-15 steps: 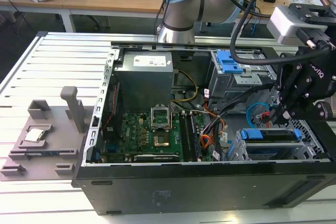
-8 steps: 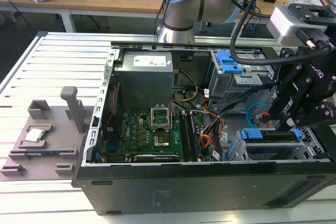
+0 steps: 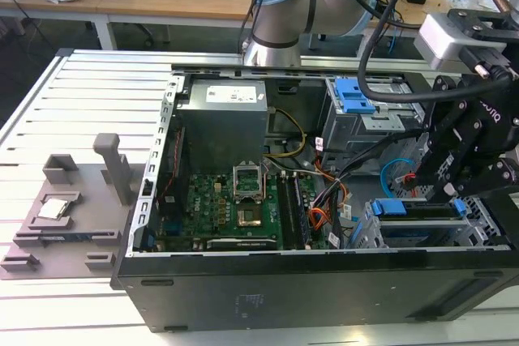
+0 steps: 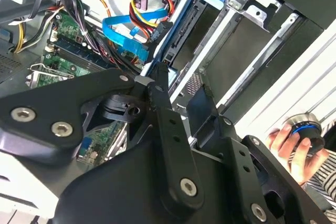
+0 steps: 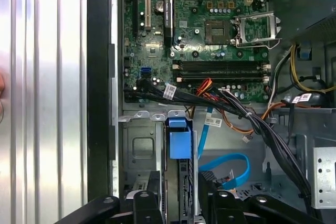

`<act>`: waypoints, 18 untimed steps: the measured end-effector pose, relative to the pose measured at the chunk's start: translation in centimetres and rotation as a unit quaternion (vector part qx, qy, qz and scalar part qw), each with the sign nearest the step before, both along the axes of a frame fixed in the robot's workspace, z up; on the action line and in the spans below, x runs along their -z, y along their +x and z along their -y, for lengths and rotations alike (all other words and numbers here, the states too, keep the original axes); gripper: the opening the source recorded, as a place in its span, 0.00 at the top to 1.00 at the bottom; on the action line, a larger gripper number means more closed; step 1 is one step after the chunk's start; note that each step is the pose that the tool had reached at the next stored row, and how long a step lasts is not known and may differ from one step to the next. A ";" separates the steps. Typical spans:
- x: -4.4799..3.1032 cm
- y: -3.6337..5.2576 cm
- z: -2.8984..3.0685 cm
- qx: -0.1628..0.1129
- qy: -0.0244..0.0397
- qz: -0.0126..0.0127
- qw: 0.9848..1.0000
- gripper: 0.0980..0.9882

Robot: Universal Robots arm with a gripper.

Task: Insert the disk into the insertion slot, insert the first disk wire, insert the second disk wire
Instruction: 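Insert the first disk wire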

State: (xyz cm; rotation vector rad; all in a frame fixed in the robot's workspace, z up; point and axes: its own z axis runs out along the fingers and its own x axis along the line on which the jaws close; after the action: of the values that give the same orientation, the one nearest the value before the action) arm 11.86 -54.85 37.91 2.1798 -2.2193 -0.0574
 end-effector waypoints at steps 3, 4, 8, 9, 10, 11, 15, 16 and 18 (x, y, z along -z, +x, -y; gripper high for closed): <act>0.46 0.44 -0.04 0.000 0.000 0.000 1.000 0.64; 0.52 0.53 -0.14 0.000 0.000 0.000 1.000 0.64; 0.61 0.64 -1.11 0.000 0.000 0.000 1.000 0.64; 0.61 0.65 -1.40 0.000 0.000 0.000 1.000 0.64; 0.62 0.65 -1.59 0.000 -0.001 0.000 1.000 0.64; 0.61 0.65 -1.76 0.000 -0.002 0.000 1.000 0.64; 0.39 0.65 -1.84 0.000 -0.007 0.000 1.000 0.64; 0.27 0.65 -1.91 0.000 -0.009 0.000 1.000 0.64; 0.27 0.65 -2.03 0.000 -0.010 0.000 1.000 0.64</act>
State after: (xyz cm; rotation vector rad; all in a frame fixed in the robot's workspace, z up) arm 12.51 -52.82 37.64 2.1698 -2.2096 -0.0358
